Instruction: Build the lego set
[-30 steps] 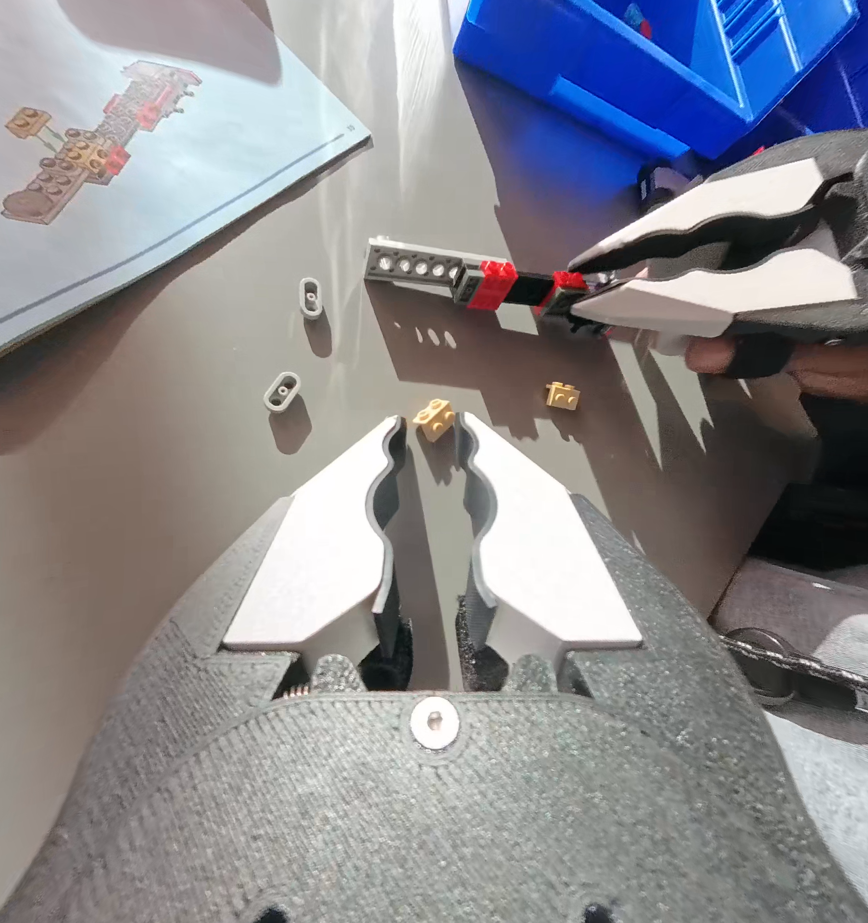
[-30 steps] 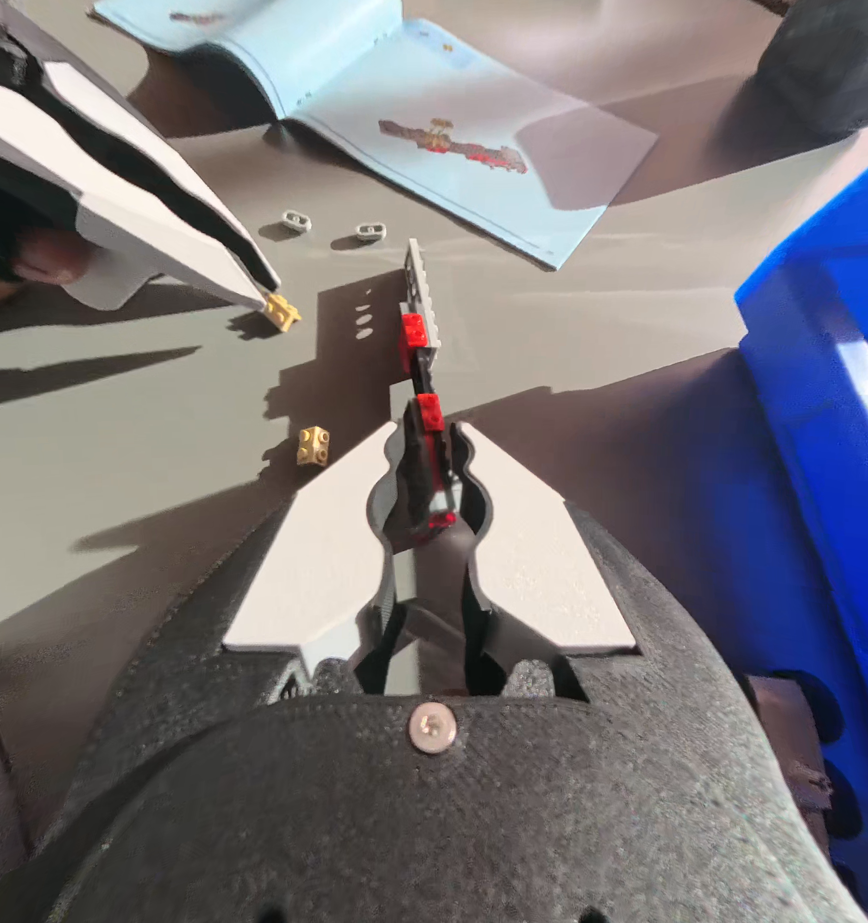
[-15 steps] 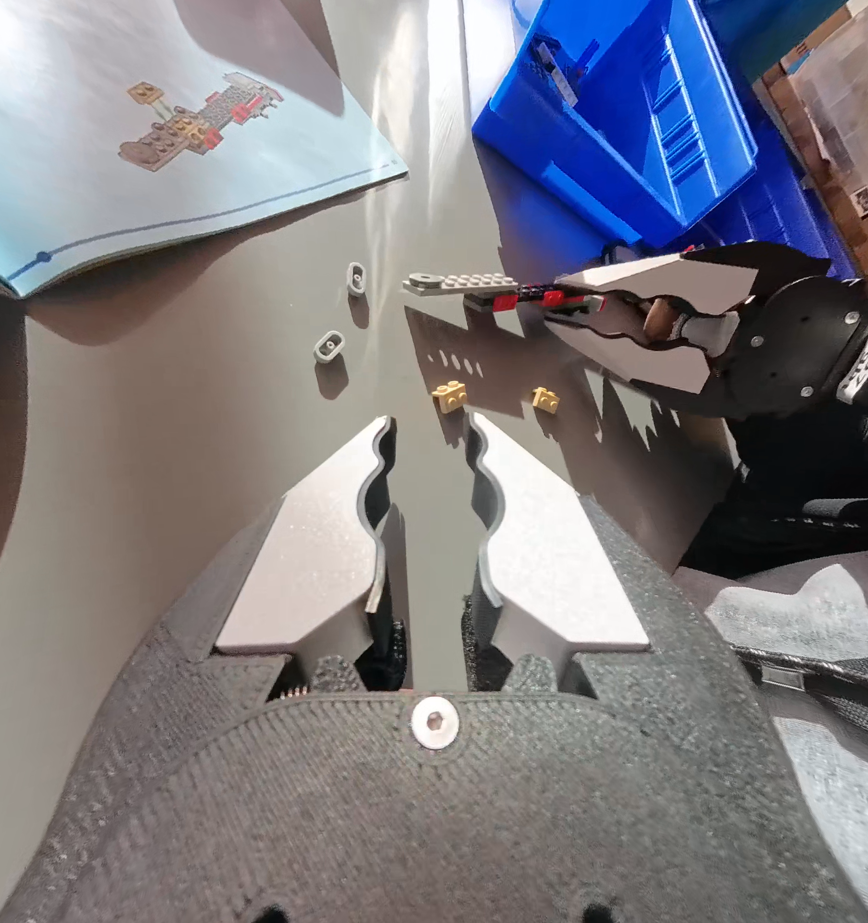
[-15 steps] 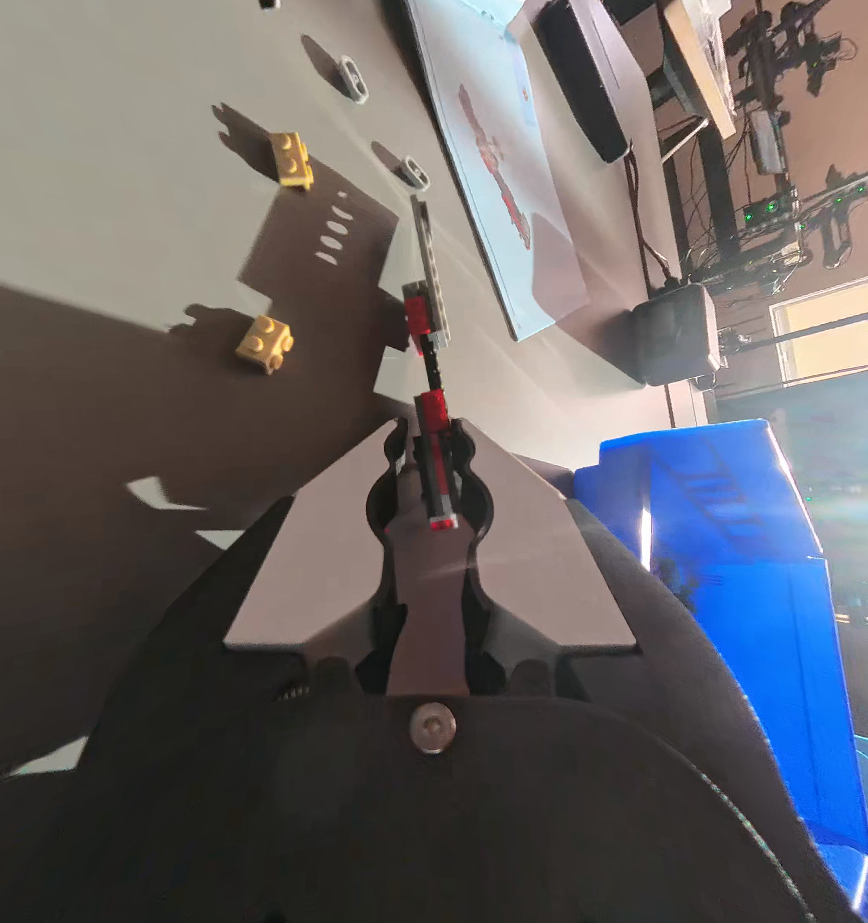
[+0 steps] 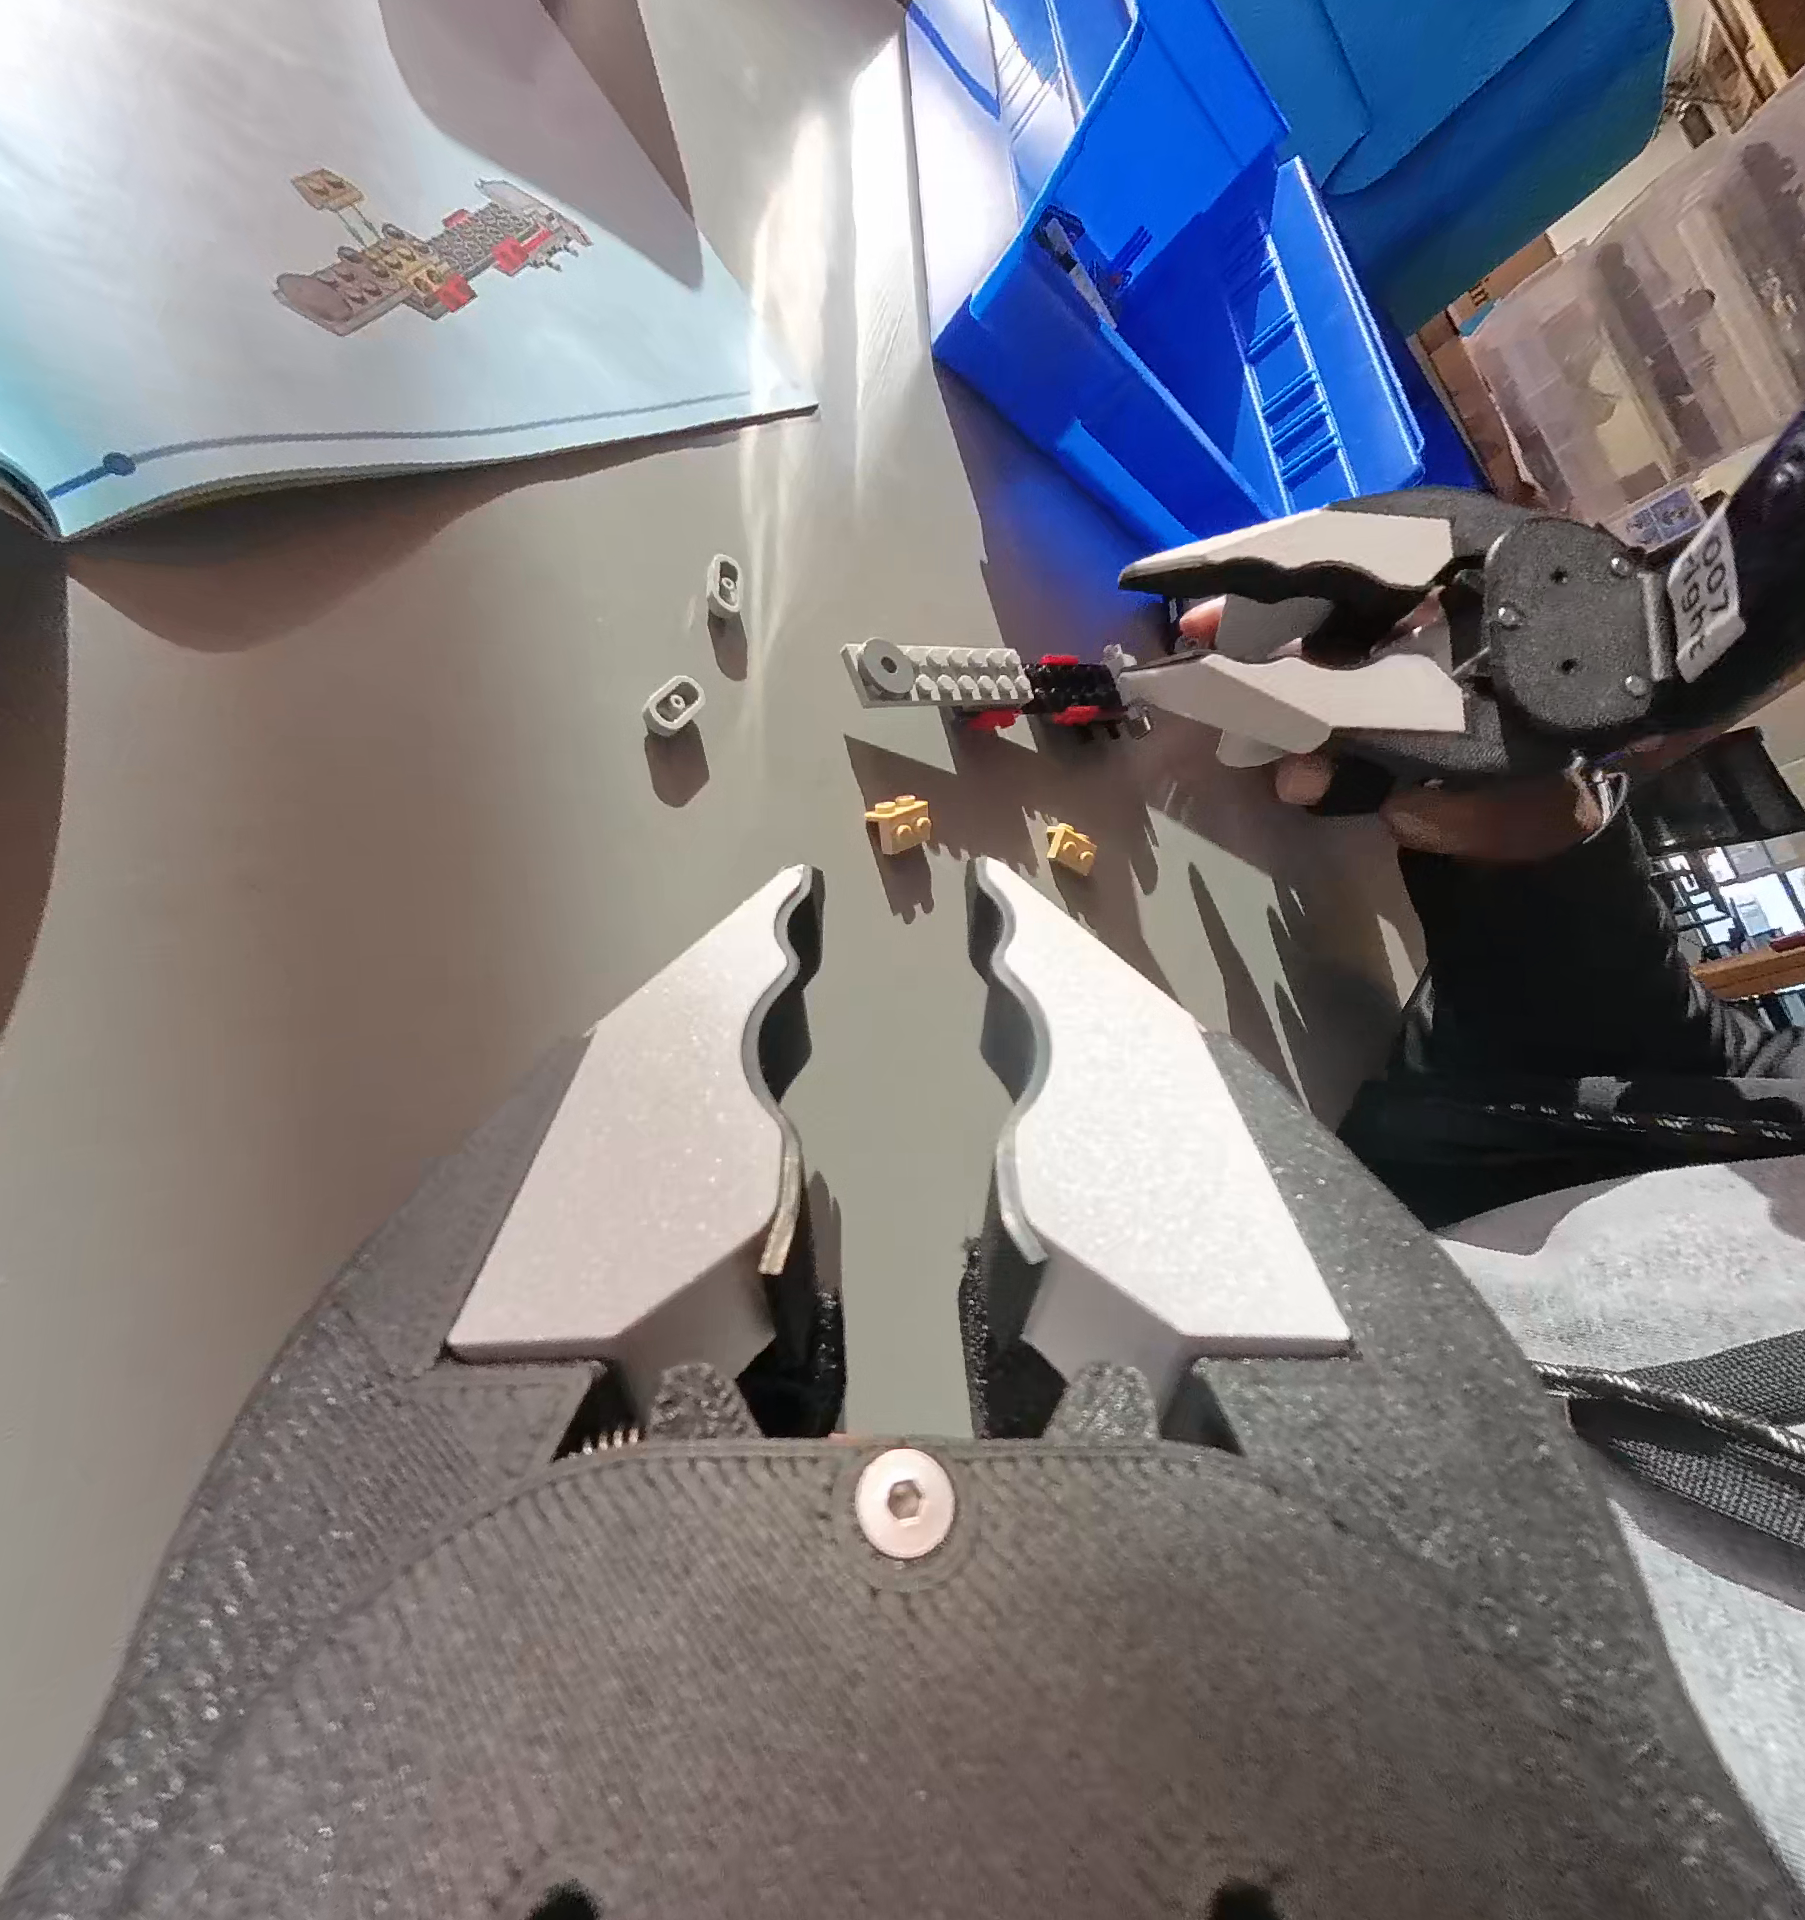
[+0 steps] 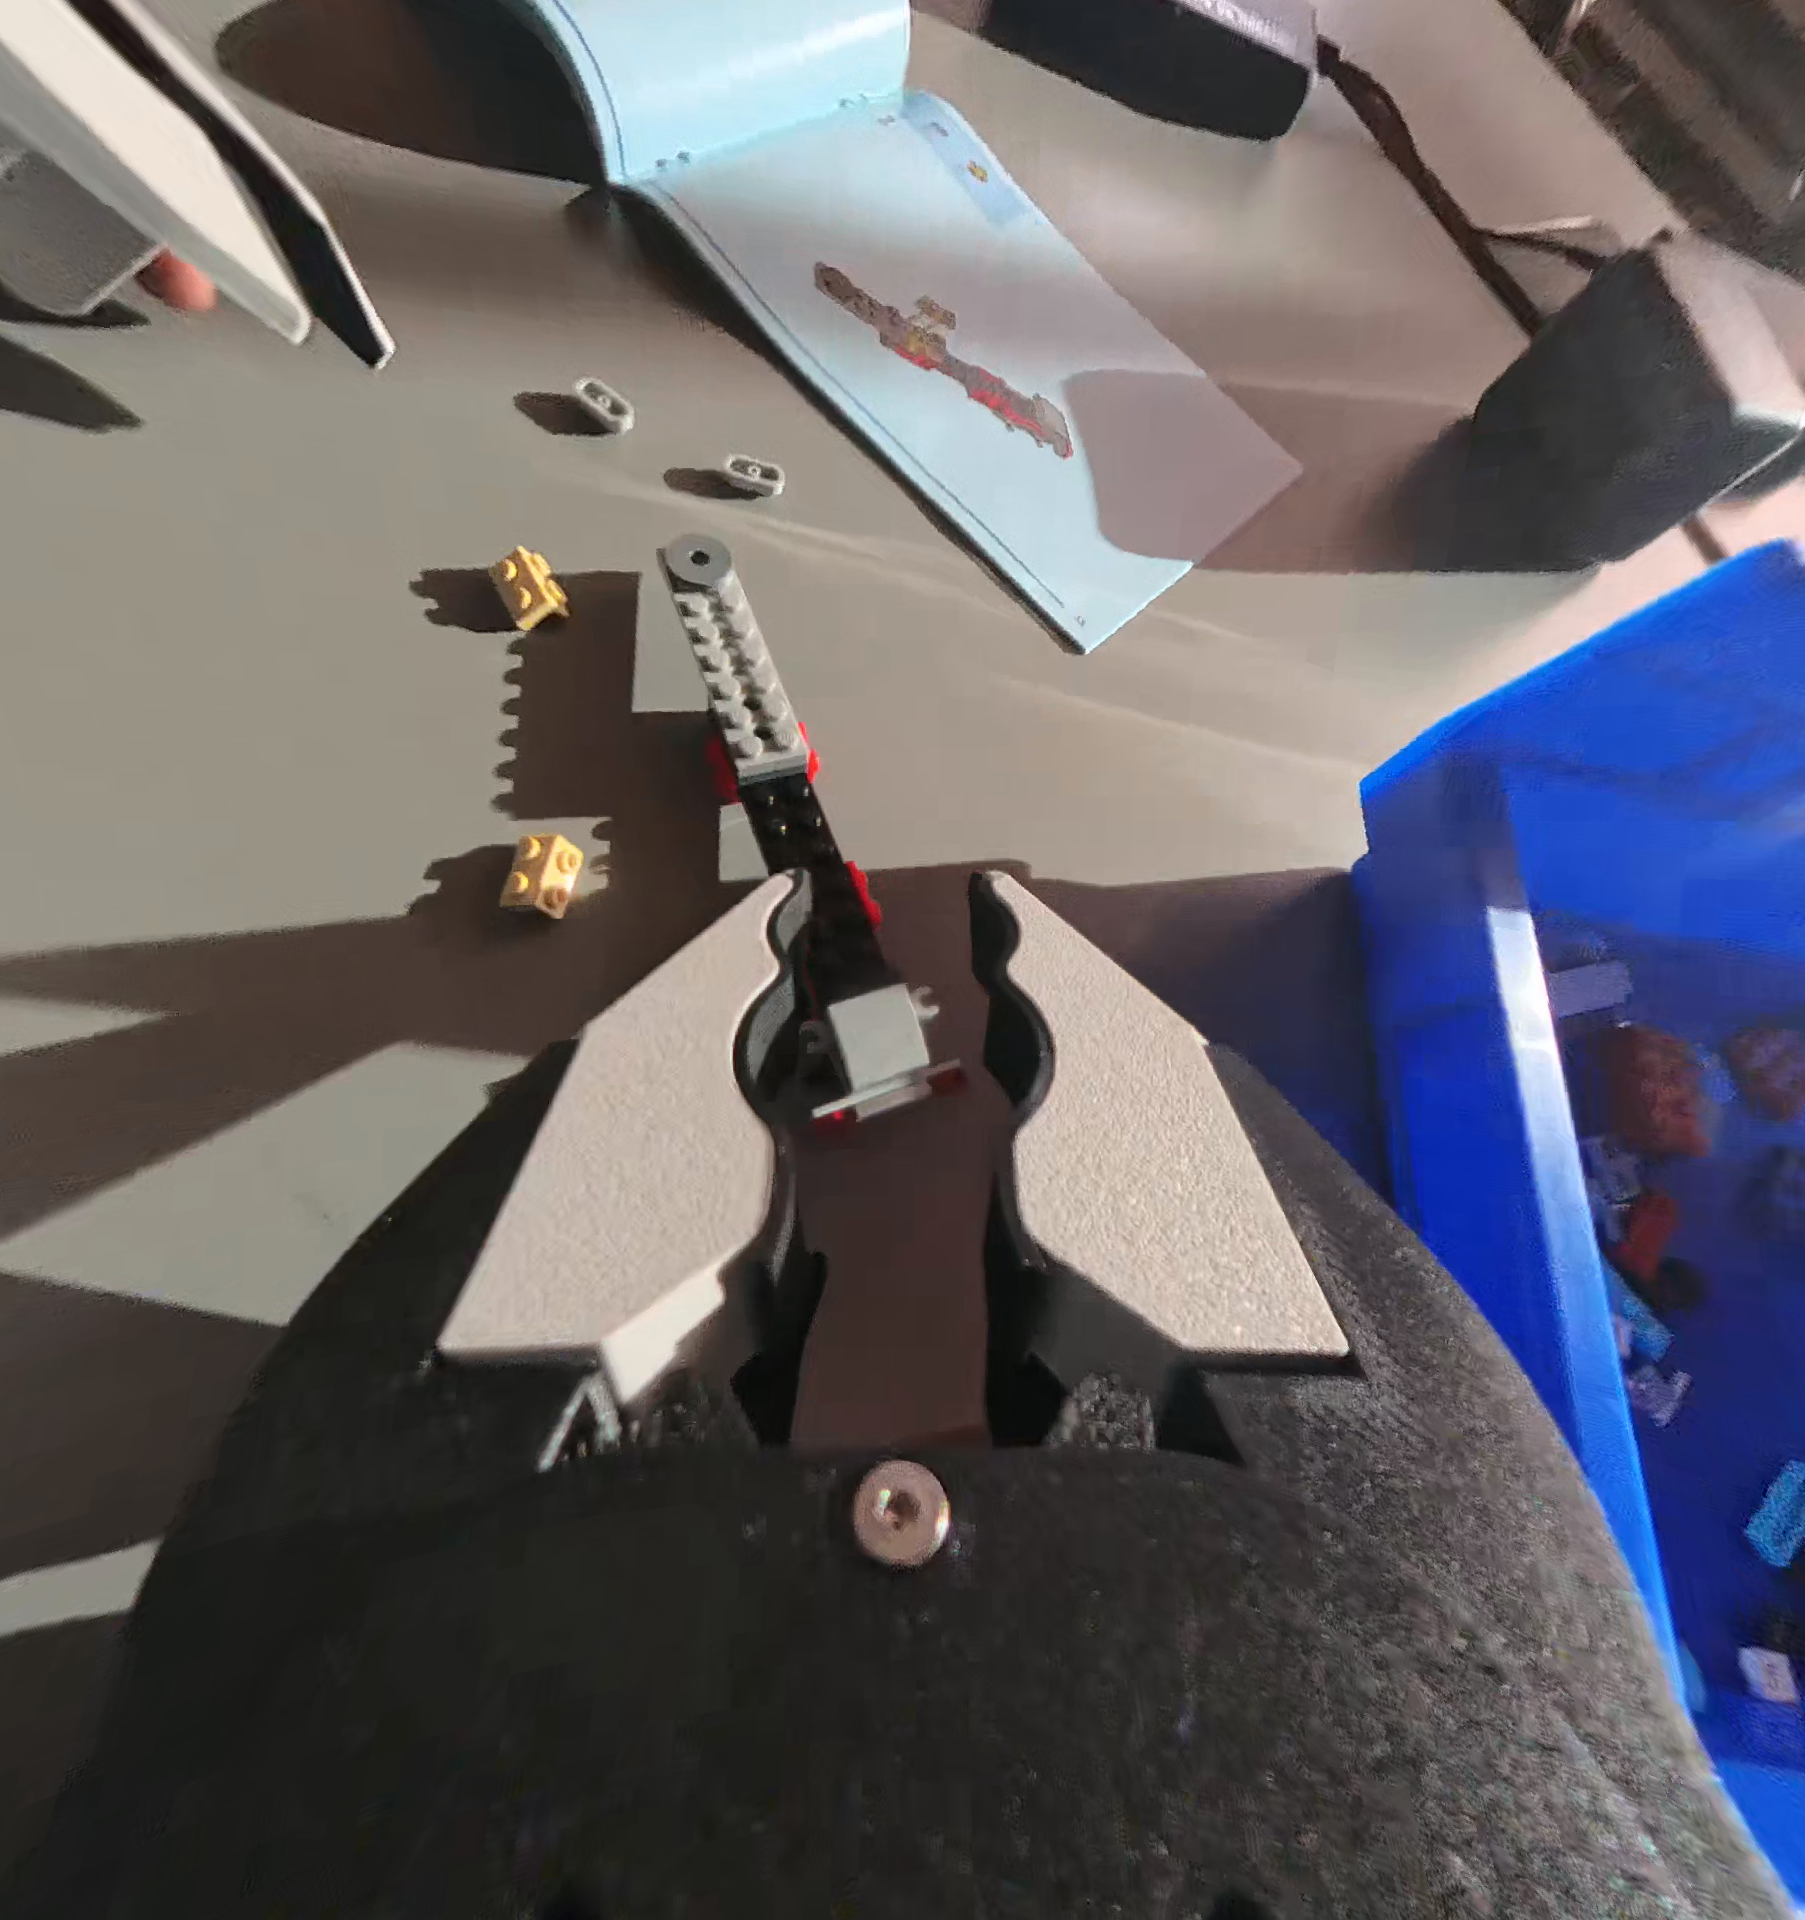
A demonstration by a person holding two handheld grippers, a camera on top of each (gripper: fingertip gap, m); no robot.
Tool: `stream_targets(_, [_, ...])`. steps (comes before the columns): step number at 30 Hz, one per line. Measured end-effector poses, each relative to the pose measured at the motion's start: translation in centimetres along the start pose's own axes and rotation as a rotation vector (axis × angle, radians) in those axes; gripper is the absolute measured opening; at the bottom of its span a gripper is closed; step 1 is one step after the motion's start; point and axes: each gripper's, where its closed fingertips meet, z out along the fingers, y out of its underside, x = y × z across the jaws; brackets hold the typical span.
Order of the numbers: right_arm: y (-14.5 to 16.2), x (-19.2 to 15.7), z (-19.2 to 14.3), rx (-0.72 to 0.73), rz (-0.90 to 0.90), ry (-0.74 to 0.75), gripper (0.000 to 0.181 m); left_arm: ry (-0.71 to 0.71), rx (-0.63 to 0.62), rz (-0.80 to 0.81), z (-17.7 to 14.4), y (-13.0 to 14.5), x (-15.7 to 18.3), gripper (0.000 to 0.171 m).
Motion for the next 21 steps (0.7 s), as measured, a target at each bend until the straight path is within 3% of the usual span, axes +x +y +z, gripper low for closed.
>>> stream_targets(5, [1.2,-0.4,0.3,-0.067,0.126,-0.076,0.037,0.003,0.011,-0.004,-0.1,-0.1,0.0,0.028])
stream_targets(21, [2.0,-1.1,0.2,-0.074,0.111,-0.071,0.037,0.055,-0.052,0.047,0.6,-0.7,0.1,0.029])
